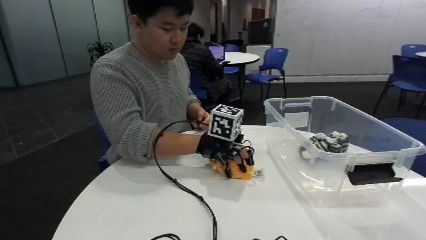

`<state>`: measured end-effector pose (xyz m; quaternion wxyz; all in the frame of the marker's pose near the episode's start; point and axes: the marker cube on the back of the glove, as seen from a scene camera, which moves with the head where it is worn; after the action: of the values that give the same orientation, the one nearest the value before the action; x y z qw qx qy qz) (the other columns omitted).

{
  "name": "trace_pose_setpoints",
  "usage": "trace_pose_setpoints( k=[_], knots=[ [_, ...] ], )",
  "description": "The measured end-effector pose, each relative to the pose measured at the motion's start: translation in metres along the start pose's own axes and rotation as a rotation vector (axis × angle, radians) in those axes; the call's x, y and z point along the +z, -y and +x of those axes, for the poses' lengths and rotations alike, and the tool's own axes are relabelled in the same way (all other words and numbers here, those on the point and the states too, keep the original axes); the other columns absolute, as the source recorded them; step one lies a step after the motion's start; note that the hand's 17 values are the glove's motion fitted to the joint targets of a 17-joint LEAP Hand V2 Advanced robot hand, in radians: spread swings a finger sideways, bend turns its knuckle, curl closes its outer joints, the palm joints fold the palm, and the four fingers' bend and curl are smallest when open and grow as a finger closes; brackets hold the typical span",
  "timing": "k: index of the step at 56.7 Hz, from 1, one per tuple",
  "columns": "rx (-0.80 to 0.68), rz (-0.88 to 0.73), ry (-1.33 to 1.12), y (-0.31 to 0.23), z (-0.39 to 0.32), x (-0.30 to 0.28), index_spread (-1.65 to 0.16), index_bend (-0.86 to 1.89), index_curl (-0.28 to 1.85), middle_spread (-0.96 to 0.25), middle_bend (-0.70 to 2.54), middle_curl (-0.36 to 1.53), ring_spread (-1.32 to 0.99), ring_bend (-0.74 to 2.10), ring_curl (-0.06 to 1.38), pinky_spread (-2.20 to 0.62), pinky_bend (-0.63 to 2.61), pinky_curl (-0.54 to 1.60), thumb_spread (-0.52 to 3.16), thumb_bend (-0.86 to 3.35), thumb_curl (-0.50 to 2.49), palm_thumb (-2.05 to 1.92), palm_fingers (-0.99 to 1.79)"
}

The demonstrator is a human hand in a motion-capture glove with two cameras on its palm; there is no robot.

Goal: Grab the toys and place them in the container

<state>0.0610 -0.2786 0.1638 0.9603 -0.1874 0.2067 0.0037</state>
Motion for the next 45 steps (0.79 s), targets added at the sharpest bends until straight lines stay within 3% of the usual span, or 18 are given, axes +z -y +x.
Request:
trace_pose_setpoints(
  k=[15, 24, 31, 37, 45],
  knots=[
    [-0.032, 0.085, 0.062, 0.006, 0.002, -0.028, -0.38, 0.12, 0.41, -0.2, 0.42, 0.46, -0.27, 0.93, 0.37, -0.28, 1.33, 0.34, 1.49, 0.17, 0.52, 0.46, 0.45],
    [-0.022, 0.257, 0.124, 0.012, 0.029, -0.15, -0.39, 0.17, 0.43, -0.23, 0.44, 0.5, -0.34, 0.96, 0.4, -0.34, 1.29, 0.35, 1.33, 0.16, 0.62, 0.56, 0.52],
    [-0.124, 0.346, 0.187, 0.023, 0.024, -0.232, -0.41, 0.17, 0.45, -0.24, 0.44, 0.53, -0.37, 0.95, 0.41, -0.35, 1.28, 0.35, 1.23, 0.13, 0.68, 0.57, 0.53],
    [-0.08, 0.357, 0.215, 0.053, 0.018, -0.26, -0.41, 0.16, 0.46, -0.25, 0.42, 0.55, -0.38, 0.95, 0.42, -0.36, 1.28, 0.36, 1.17, 0.11, 0.72, 0.58, 0.54],
    [0.045, 0.335, 0.309, 0.125, 0.003, -0.254, -0.42, 0.13, 0.46, -0.25, 0.4, 0.57, -0.38, 0.96, 0.43, -0.35, 1.3, 0.37, 1.16, 0.09, 0.77, 0.56, 0.52]
  ],
)
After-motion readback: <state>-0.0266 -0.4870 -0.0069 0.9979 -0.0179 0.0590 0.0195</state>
